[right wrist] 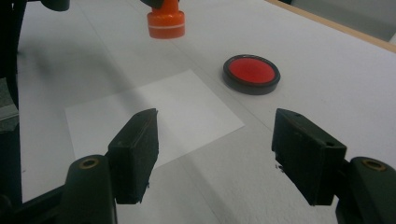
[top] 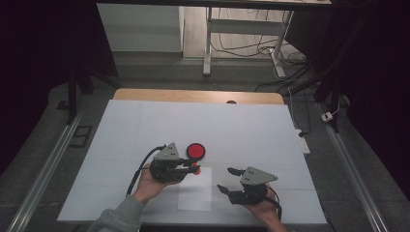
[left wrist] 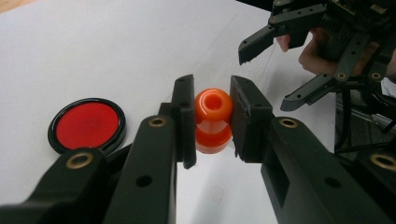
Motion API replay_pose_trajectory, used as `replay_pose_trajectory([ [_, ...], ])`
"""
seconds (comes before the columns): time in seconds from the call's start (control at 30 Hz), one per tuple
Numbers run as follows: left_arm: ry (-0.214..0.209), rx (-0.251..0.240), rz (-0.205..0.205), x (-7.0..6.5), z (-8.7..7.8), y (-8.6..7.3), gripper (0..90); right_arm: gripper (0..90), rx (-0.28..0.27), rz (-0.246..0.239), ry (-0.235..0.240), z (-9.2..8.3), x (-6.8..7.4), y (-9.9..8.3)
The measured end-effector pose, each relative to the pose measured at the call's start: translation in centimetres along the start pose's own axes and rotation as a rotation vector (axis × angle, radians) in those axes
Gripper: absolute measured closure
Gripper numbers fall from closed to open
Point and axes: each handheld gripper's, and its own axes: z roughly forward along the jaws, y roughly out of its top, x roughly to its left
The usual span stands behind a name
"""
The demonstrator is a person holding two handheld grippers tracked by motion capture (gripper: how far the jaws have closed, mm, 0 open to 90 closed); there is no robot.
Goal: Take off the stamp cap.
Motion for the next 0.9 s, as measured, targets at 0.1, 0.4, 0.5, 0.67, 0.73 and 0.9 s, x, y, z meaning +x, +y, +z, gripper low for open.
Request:
replay_pose_trajectory([
  [0.1,-0.001,0.001,0.001,0.0,0.1,0.0,71.6,31.5,-0.003,-0.004,0.002,0.2,0.2,0.2],
  [0.4,-0.003,0.002,0.004,-0.2,0.2,0.0,71.6,31.5,0.001,-0.009,0.021,1.0,0.7,0.6],
  [0.5,-0.005,0.004,0.005,-0.2,0.3,0.0,71.6,31.5,0.002,-0.010,0.029,1.4,0.8,0.7],
  [0.67,-0.005,0.005,0.006,-0.2,0.3,0.0,71.6,31.6,0.009,-0.018,0.032,1.9,1.0,0.9],
  [0.73,-0.005,0.007,0.007,-0.2,0.4,0.0,71.6,31.5,0.012,-0.021,0.028,2.0,1.1,1.0],
  [0.9,-0.008,0.010,0.009,-0.3,0.5,0.0,71.6,31.5,0.013,-0.025,0.032,2.3,1.3,1.1],
])
